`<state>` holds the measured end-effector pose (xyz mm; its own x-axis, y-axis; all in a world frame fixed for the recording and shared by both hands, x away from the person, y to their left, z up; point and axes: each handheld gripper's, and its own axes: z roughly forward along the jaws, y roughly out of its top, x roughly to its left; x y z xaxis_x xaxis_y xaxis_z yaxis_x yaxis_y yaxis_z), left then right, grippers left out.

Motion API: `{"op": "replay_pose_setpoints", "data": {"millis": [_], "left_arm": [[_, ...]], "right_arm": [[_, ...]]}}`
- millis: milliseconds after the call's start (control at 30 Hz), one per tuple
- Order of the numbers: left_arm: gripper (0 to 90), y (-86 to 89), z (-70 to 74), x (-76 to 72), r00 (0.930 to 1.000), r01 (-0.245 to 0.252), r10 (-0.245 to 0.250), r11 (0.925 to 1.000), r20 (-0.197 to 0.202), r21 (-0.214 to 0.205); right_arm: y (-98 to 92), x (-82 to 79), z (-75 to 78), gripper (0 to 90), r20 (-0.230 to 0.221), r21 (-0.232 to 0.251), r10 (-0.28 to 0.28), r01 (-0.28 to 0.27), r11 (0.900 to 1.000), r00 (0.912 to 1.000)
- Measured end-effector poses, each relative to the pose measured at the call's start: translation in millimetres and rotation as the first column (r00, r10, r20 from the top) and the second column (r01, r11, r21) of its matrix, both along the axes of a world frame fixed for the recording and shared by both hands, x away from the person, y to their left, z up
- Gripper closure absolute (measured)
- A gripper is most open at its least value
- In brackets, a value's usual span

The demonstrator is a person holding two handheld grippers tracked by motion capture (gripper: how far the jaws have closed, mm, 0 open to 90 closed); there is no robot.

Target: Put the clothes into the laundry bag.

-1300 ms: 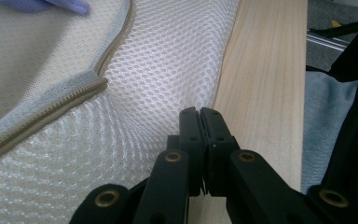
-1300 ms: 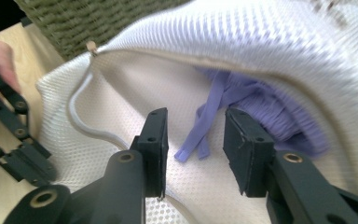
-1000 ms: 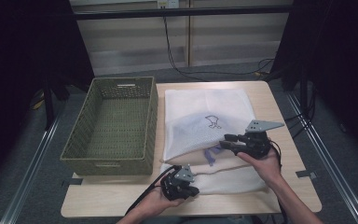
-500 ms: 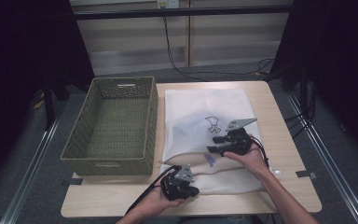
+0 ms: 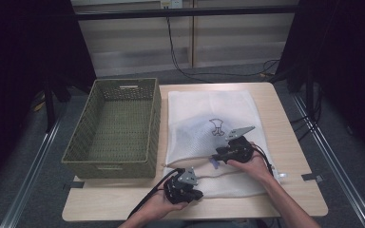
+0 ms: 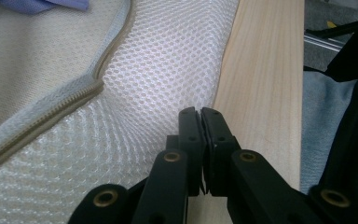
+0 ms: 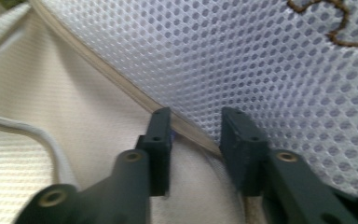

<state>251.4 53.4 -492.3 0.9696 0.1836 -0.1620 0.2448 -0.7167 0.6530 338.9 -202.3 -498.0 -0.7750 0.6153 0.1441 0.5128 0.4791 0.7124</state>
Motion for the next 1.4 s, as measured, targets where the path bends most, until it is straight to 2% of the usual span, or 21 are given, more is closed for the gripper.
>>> {"op": "replay_pose_setpoints", "data": {"millis": [167,333,400,533,633,700,767,833,867,900,967,1000,1200,1400], "left_arm": [[87.7,0.1,-0.1,0.1,1.0000,0.001,-0.001,1.0000,-0.001,-0.001],[87.7,0.2,0.0,0.4,1.0000,0.004,-0.004,1.0000,0.002,0.001],[87.7,-0.1,-0.3,-0.2,1.0000,-0.002,0.002,1.0000,0.002,-0.003],[87.7,-0.3,-0.5,-0.2,1.0000,-0.003,0.003,1.0000,0.003,-0.007],[87.7,-0.2,-0.4,-0.2,1.0000,-0.004,0.004,1.0000,0.001,-0.006],[87.7,-0.1,-0.2,0.3,1.0000,0.000,0.000,1.0000,0.001,-0.003],[87.8,0.1,0.2,0.6,1.0000,0.001,-0.001,1.0000,0.000,0.001],[87.8,-0.2,-1.0,0.3,1.0000,-0.008,0.008,0.9999,-0.002,-0.014],[87.8,0.1,0.3,0.4,1.0000,-0.007,0.007,1.0000,0.003,0.006],[87.8,0.0,-0.4,0.4,1.0000,-0.005,0.005,1.0000,-0.004,-0.006],[87.8,0.1,0.5,0.4,1.0000,-0.002,0.002,1.0000,0.000,0.005],[87.8,0.0,-0.2,0.2,1.0000,-0.004,0.004,1.0000,-0.002,-0.005],[87.9,-0.4,-1.1,-0.1,0.9999,-0.013,0.013,0.9998,-0.003,-0.017],[88.1,0.4,0.5,1.7,1.0000,0.000,0.000,0.9999,-0.006,0.013]], "right_arm": [[-0.2,2.1,-3.9,75.1,0.002,-0.019,-0.016,0.016,0.9997,0.9999],[1.9,-0.2,-4.2,77.8,0.036,-0.050,-0.006,0.008,0.9987,0.9993],[2.1,-0.4,-4.3,82.9,0.044,-0.058,-0.020,0.022,0.9981,0.9988],[2.0,0.2,-3.5,86.7,0.034,-0.062,-0.040,0.042,0.9972,0.9986],[-1.0,2.2,-2.5,88.6,-0.016,-0.027,-0.062,0.062,0.9977,0.9979],[-2.9,2.3,-1.4,88.8,-0.026,-0.016,-0.063,0.062,0.9979,0.9977],[-4.7,1.4,2.3,88.9,-0.034,0.014,-0.060,0.061,0.9980,0.9976],[-7.9,0.4,9.6,89.0,-0.020,0.046,-0.059,0.060,0.9971,0.9981],[-11.0,-0.1,14.9,89.0,-0.022,0.080,-0.064,0.065,0.9946,0.9977],[-13.1,-0.6,19.2,89.1,-0.017,0.097,-0.066,0.067,0.9930,0.9977],[-16.7,-0.9,26.3,89.2,-0.011,0.122,-0.069,0.070,0.9901,0.9975],[-18.6,-1.0,30.2,89.2,-0.005,0.137,-0.072,0.072,0.9879,0.9974],[-25.0,-5.0,53.3,89.4,0.022,0.196,-0.064,0.058,0.9790,0.9977],[-27.2,-15.3,69.0,89.5,0.041,0.252,-0.037,0.025,0.9674,0.9985]]}}
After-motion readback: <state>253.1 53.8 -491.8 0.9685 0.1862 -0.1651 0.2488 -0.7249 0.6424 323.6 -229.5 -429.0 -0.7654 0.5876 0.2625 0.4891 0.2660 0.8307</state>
